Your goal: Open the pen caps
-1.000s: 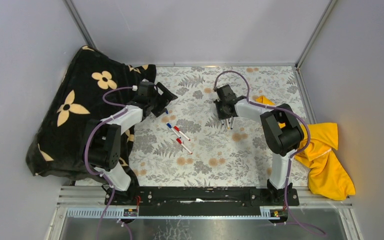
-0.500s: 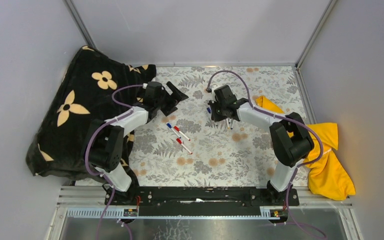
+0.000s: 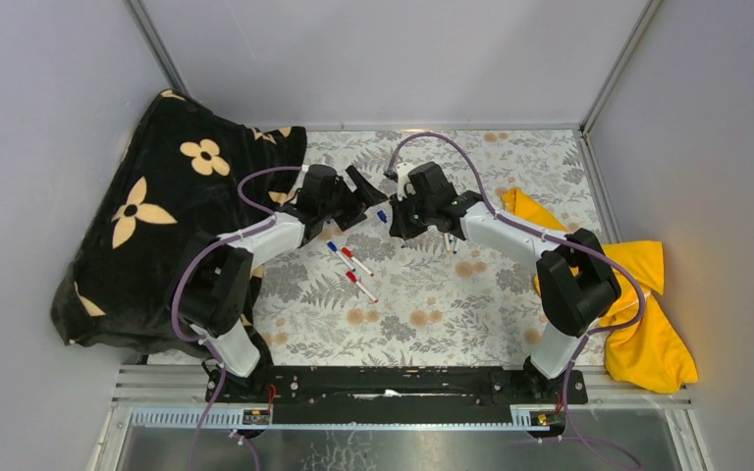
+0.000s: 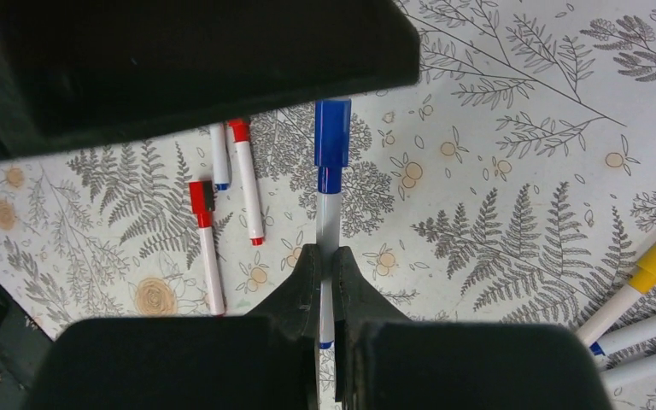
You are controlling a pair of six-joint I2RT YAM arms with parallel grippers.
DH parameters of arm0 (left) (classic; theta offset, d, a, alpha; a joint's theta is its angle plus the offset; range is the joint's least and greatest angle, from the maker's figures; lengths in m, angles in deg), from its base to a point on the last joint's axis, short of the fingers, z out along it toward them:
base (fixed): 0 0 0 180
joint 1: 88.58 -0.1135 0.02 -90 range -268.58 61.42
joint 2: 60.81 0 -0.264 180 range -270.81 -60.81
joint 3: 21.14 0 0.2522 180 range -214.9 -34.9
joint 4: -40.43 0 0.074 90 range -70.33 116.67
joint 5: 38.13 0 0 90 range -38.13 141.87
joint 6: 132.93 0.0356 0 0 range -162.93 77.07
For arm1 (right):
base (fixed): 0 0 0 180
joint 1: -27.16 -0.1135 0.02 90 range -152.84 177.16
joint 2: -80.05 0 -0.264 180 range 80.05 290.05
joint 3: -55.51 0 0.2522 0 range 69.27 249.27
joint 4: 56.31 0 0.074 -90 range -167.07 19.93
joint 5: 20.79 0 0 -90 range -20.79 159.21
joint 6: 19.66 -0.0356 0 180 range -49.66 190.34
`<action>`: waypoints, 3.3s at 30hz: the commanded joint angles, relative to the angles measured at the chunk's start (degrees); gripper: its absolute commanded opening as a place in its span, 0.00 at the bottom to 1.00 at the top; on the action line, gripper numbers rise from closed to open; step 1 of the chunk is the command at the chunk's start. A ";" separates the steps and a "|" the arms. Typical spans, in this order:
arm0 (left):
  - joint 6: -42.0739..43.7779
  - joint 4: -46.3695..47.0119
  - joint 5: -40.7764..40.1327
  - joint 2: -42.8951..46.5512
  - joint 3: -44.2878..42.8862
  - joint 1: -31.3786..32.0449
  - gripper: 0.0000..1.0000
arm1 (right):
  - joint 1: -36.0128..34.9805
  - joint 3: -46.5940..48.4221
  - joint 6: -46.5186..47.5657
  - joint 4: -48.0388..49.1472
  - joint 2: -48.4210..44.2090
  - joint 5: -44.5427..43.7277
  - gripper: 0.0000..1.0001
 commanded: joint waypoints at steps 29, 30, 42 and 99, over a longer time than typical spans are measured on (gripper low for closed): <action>-4.50 14.14 -4.30 8.33 8.99 1.74 0.54 | -0.37 3.80 -4.67 4.53 -1.13 5.72 0.00; -4.57 14.14 -3.99 8.24 8.86 1.69 0.54 | -0.38 3.92 -4.78 4.56 -1.09 5.89 0.00; -5.36 15.77 -3.22 7.70 9.58 1.81 0.51 | -0.47 3.79 -5.48 5.13 -1.62 7.03 0.00; -5.65 16.60 -0.18 9.34 8.85 1.84 0.00 | -0.38 7.69 -4.09 3.42 1.72 7.14 0.30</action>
